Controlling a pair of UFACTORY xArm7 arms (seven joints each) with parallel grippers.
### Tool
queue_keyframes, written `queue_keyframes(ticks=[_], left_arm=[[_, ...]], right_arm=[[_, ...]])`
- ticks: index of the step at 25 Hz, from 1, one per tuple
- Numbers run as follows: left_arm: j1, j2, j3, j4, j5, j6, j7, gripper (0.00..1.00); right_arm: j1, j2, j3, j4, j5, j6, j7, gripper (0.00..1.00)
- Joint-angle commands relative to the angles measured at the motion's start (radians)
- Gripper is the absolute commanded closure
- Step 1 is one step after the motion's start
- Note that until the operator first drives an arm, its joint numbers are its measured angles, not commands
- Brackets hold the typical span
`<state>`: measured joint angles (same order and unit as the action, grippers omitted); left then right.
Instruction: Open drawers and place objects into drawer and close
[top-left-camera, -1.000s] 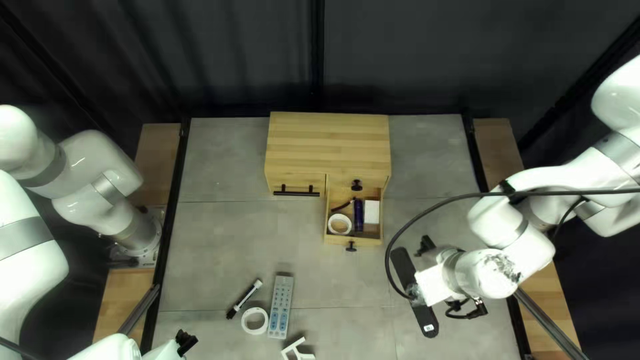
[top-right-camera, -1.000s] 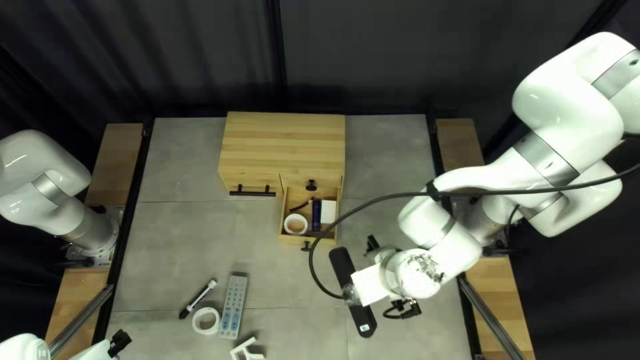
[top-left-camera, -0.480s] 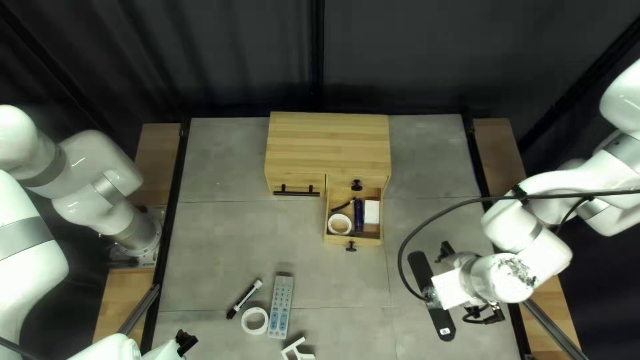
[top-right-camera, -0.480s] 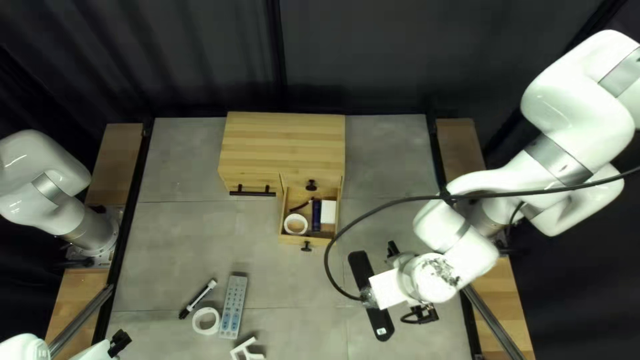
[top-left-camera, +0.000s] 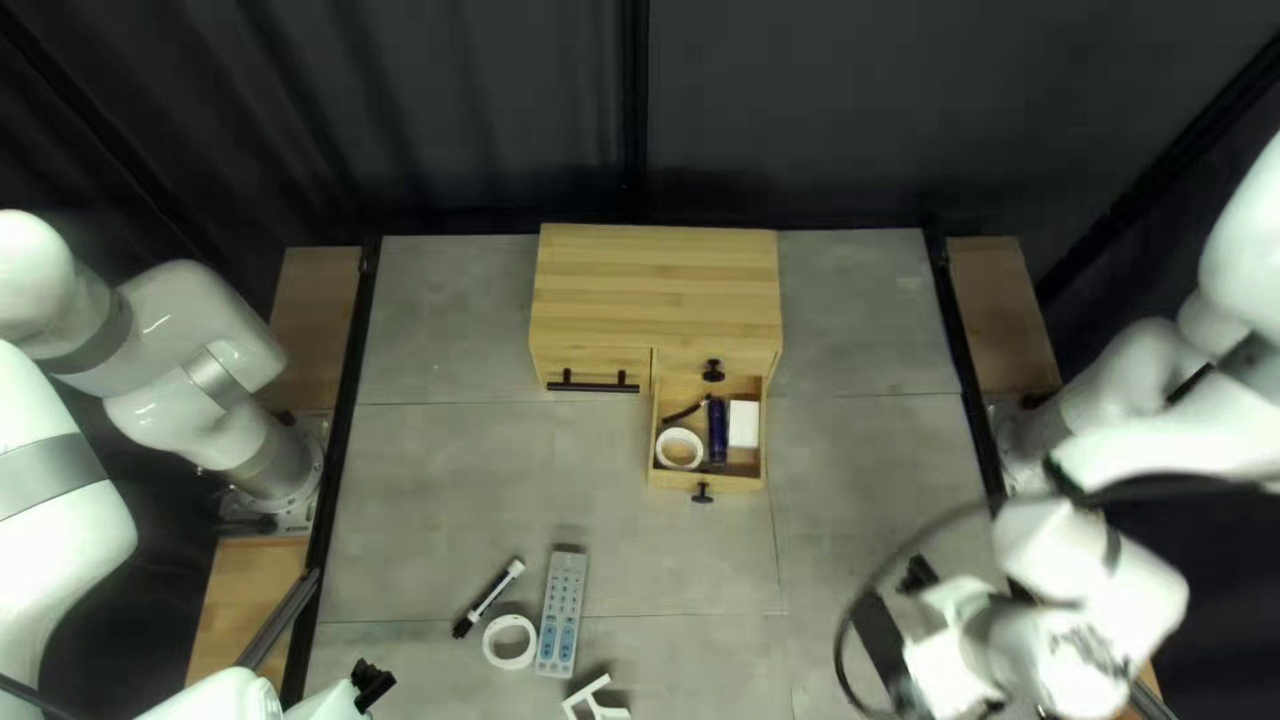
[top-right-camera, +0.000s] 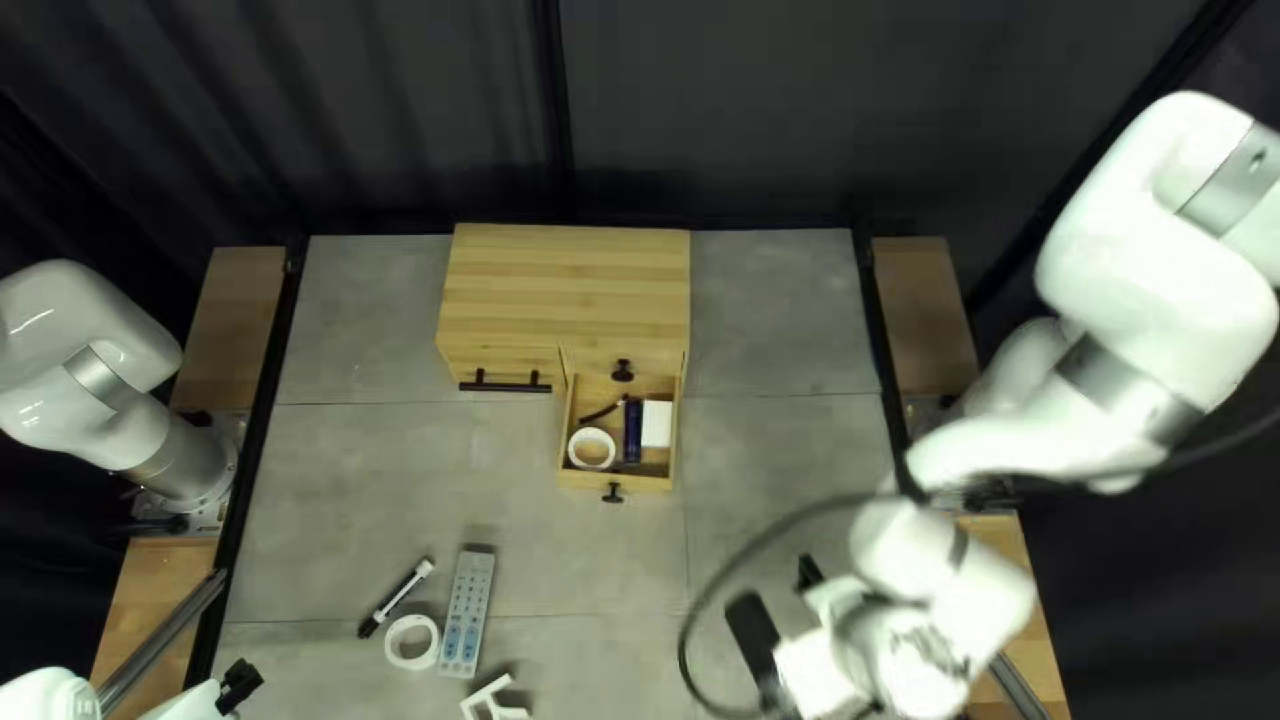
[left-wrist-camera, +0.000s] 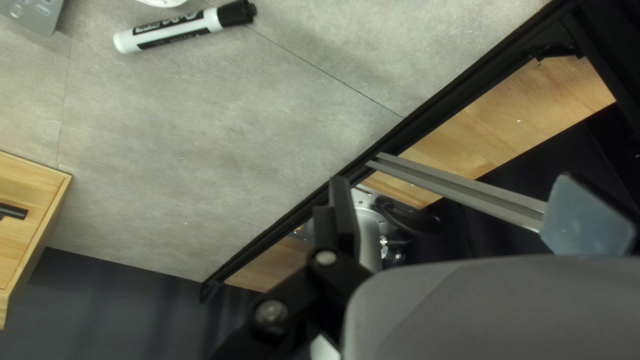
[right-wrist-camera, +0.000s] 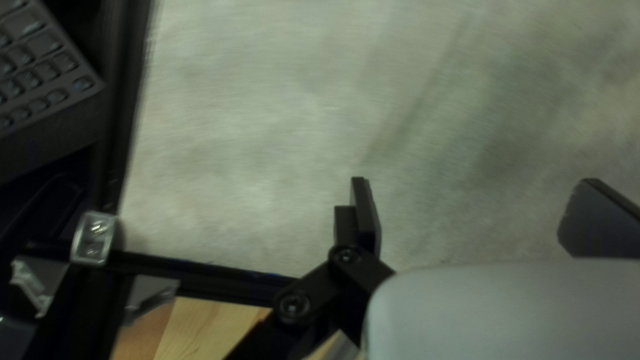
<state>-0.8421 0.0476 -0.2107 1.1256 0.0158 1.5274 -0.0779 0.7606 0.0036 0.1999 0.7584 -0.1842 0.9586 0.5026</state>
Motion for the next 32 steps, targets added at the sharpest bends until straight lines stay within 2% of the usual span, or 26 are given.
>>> queue_keyframes(ticks=[1,8,19,24,32], left_arm=[[0.0,0.0,0.0,0.0,0.0,0.0,0.0,0.0],[0.0,0.0,0.0,0.0,0.0,0.0,0.0,0.0],[0.046,0.114,0.062,0.138,0.068,-0.095,-0.086,0.0],[0.054,0.06,0.076,0.074,0.112,-0.218,-0.123,0.0],[0.052,0.059,0.073,0.074,0.116,-0.221,-0.111,0.0]], right_arm=[[0.018,0.022,0.019,0.008,0.02,-0.01,-0.019,0.0],[0.013,0.032,0.016,0.01,0.062,-0.025,-0.035,0.0],[0.013,0.032,0.016,0.01,0.062,-0.025,-0.035,0.0],[0.013,0.032,0.016,0.01,0.062,-0.025,-0.035,0.0],[0.013,0.032,0.016,0.01,0.062,-0.025,-0.035,0.0]])
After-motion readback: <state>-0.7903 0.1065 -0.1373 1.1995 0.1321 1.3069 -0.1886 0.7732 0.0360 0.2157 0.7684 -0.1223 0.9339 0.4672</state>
